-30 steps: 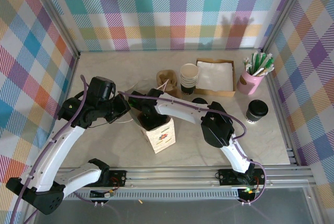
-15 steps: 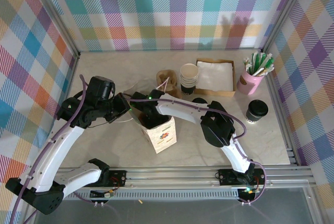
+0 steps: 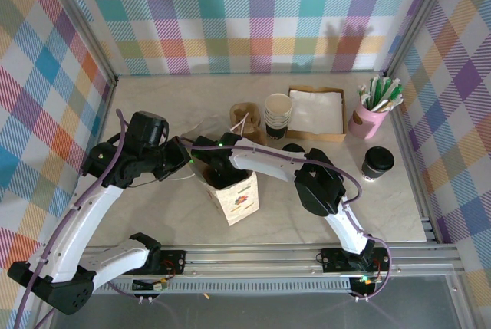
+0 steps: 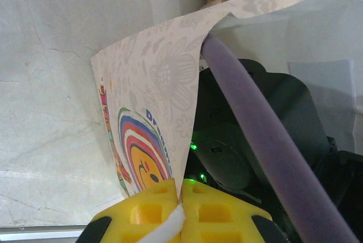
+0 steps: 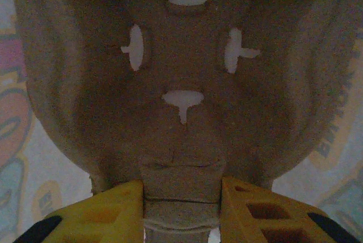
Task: Pack the takeout coffee
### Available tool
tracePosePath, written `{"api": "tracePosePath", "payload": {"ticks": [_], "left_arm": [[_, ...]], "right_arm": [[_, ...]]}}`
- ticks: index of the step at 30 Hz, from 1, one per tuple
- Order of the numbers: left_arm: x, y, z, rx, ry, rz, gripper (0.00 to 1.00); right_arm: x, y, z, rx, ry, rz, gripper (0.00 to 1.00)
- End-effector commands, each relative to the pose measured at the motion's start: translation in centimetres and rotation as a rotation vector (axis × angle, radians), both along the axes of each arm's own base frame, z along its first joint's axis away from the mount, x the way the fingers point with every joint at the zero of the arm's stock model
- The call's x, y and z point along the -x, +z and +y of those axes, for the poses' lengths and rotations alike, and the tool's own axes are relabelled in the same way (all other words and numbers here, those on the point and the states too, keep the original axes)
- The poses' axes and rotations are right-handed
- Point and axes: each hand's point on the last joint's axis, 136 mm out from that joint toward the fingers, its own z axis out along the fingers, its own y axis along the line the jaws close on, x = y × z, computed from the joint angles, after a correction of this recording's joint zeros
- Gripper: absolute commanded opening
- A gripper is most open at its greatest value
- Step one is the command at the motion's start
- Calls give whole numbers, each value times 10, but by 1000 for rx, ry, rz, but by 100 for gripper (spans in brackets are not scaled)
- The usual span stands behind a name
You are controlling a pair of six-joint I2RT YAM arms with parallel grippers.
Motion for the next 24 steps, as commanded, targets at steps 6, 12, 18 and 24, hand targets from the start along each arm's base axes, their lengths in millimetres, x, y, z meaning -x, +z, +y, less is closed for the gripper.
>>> {"api": "tracePosePath", "payload": {"ticks": [6,12,18,24], "left_arm": [[-4,26,-1,13,-16,-87,0],[-4,27,-1,14,-15,-89,0],[-3,29,0,12,-13,-94,0],[-1,13,2,-9,-14,-59,0]], "right_arm": [[6,-20,-19,84,-20,52,36],[7,-23,-21,91,-23,58,36],[7,-24,-22,93,-26,61,36],[7,-21,-19,83,-24,60,38]]}}
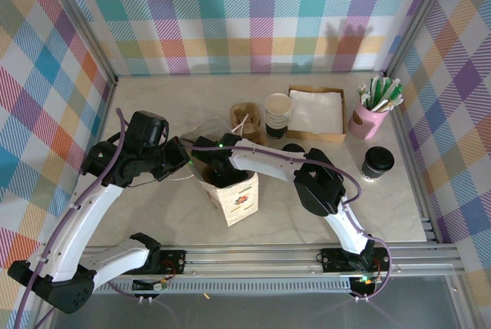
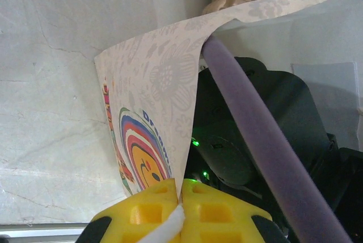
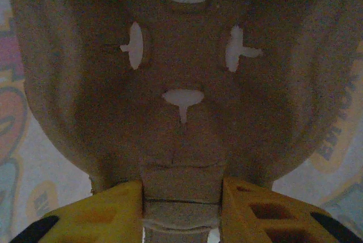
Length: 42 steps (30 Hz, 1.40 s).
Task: Pack the takeout coffee
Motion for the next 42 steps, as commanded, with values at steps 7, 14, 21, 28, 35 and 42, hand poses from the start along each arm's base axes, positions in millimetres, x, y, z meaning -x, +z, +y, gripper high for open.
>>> {"api": "tracePosePath", "payload": {"ticks": [7,14,21,28,35,42], "left_arm": [[2,-2,6,-40,-10,-25,0],[4,-6,11,-86,-15,7,0],[4,-5,13,-105,-12,13,0],[4,-6,15,-118,-13,23,0],[4,-5,16,-138,-21,30,0],[2,-6,15,-163,-48,41,0]], "right_arm": [[1,4,-14,56,-28,31,48],[-4,33,-7,10,-34,-3,54],[-3,57,1,-24,-26,-25,58],[-1,90,8,-61,-13,-70,58],[1,118,15,-133,-9,-89,59],[8,144,35,-274,25,-84,55]]}}
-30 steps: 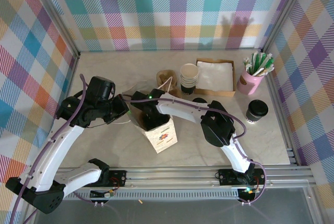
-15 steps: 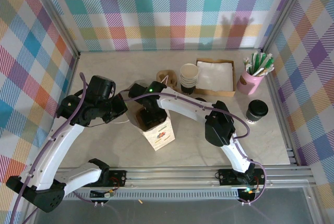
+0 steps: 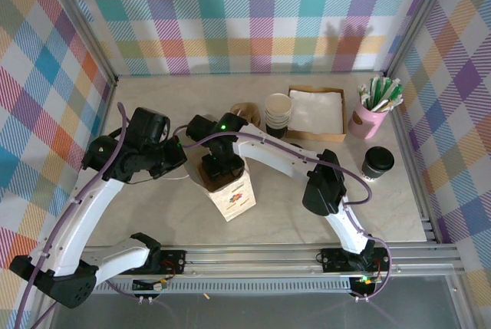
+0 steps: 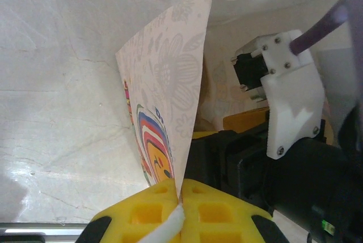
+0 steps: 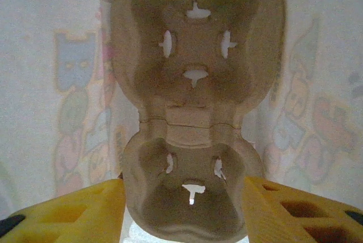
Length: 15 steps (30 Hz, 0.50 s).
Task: Pack the takeout coffee
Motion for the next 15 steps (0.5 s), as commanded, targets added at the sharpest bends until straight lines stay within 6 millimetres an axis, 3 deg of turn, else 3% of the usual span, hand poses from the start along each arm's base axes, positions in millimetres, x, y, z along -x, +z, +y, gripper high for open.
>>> {"api": "tracePosePath", "payload": {"ticks": [1,15], "left_arm": [[2,-4,4,-56,-24,26,0],[-1,-5,6,-99,-45,34,0]], "right_arm": [[15,60,20,-179,56,-51,55],[18,115,21,-305,64,-165,55]]}}
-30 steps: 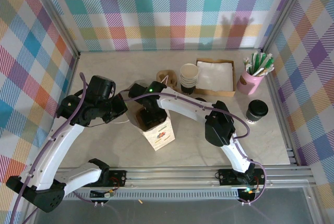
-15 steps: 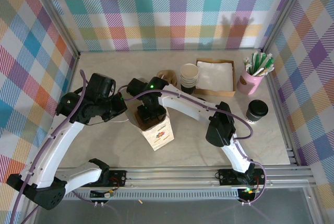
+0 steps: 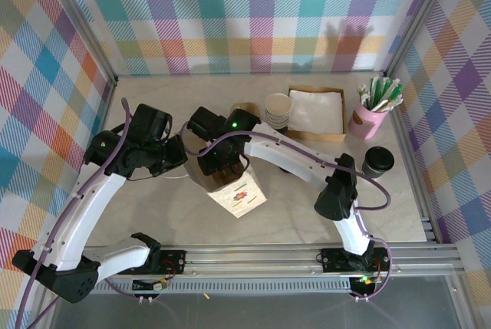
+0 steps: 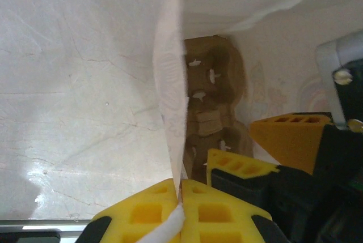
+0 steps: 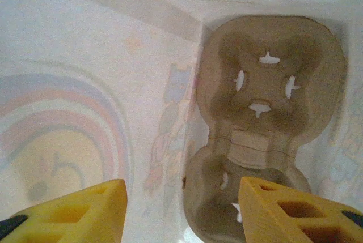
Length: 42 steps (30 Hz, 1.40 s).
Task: Pack the takeout coffee
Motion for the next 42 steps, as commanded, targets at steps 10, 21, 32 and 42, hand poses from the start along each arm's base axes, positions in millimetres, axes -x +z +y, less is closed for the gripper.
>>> {"api": "tracePosePath", "payload": {"ticks": [10,21,32,42], "left_arm": [[1,-7,10,-83,2,22,0],[2,-3,18,-134,-17,9,2],[-5,-3,10,-103,-32,15,6],[-11,29,6,-47,-18,-58,42]], "right_arm": [[17,71,16,-217,58,-78,54],[19,124,21,-380,71,-155,54],[22,181,9,-529,72,-250,54],[19,242,-26,-673,-1,-409,52]]}}
